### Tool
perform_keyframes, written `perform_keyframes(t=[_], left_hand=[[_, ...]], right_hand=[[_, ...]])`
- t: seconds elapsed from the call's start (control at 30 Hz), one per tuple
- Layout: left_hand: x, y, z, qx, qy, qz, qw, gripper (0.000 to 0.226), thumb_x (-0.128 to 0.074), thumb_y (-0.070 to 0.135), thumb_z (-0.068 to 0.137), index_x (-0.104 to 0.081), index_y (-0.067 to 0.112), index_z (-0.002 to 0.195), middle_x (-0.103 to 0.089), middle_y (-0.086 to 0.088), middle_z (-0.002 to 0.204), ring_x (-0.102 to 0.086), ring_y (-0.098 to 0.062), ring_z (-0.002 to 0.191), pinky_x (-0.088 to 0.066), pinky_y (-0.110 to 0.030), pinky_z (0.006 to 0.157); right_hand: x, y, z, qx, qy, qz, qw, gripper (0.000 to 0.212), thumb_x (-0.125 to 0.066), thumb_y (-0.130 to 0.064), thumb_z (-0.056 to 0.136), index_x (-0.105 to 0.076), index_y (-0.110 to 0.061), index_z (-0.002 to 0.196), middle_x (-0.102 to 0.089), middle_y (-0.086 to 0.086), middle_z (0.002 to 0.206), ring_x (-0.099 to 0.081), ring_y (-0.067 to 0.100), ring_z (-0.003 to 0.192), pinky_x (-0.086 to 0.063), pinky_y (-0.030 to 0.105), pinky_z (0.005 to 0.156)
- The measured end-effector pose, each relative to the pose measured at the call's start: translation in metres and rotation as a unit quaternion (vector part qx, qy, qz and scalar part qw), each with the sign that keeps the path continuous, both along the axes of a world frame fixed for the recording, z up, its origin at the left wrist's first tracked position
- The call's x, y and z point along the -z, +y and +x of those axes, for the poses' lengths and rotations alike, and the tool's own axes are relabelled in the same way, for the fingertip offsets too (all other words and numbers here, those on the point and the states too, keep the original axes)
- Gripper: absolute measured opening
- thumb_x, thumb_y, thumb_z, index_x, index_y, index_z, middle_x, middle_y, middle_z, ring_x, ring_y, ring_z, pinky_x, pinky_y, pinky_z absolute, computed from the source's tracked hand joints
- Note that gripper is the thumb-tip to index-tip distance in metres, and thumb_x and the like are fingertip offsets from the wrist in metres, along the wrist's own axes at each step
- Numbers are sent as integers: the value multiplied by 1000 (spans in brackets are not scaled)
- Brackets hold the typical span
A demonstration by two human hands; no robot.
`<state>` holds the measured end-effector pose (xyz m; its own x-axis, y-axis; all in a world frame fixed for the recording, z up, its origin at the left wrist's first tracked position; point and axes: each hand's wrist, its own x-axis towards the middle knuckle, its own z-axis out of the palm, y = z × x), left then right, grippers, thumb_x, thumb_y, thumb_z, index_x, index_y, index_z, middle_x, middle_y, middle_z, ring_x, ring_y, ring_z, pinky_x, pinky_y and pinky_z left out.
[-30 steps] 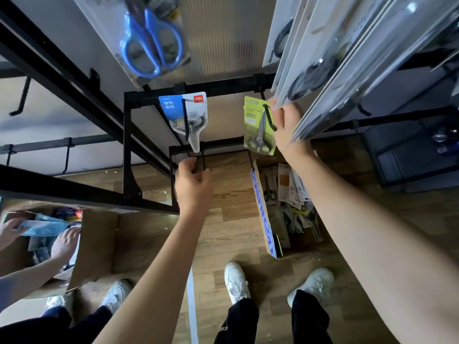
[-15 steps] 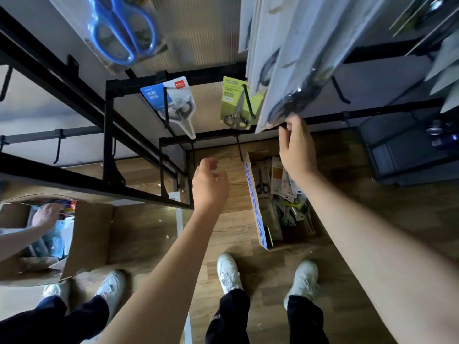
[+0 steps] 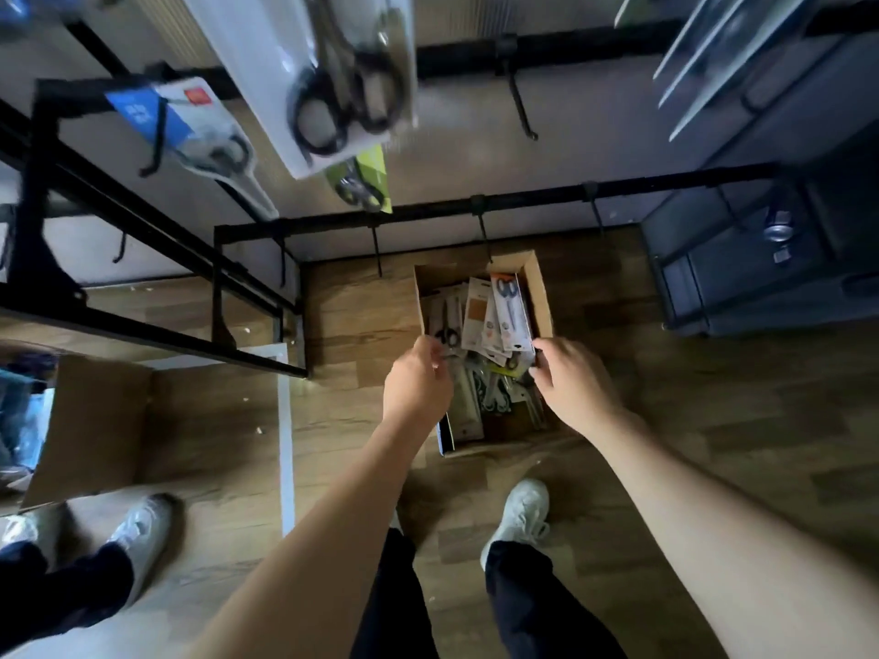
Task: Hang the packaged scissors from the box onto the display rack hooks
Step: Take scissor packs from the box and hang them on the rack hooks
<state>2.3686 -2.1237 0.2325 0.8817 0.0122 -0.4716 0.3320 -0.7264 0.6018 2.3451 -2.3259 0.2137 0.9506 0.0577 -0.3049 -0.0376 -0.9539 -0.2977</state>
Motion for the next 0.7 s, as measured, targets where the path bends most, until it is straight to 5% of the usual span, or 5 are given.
perform_keyframes(t=[0.17, 0.3, 0.57, 0.7], left_hand=[[74, -11, -10, 186, 43, 63, 980, 25, -53, 14, 90, -58, 19, 114, -65, -3, 112, -62, -24, 97, -50, -31, 80], [136, -14, -2, 337, 38, 148, 929, 26, -49, 18, 93, -58, 20, 117, -59, -3, 122, -55, -23, 111, -43, -34, 93], [263, -22, 22, 605, -20, 253, 755, 37, -51, 28, 91, -53, 23, 127, -54, -2, 128, -41, -22, 126, -29, -36, 104], [298, -48, 30, 750, 18, 291, 594, 57, -56, 40, 87, -41, 23, 139, -48, -6, 136, -43, -26, 126, -35, -37, 102]], right_hand=[[61, -17, -6, -71, 43, -50, 995, 38, -54, -28, 94, -50, -13, 128, -57, 6, 128, -52, 25, 116, -45, 39, 95], [130, -16, -4, -88, 69, -71, 991, 37, -50, -30, 95, -49, -15, 129, -55, 4, 130, -48, 23, 121, -40, 35, 97], [255, -30, 19, -179, 42, -121, 975, 38, -52, -31, 93, -50, -15, 128, -54, 5, 129, -48, 25, 121, -39, 37, 100], [292, -47, 36, -197, 34, -149, 968, 37, -50, -30, 94, -49, -15, 129, -54, 6, 126, -48, 24, 117, -40, 37, 98]])
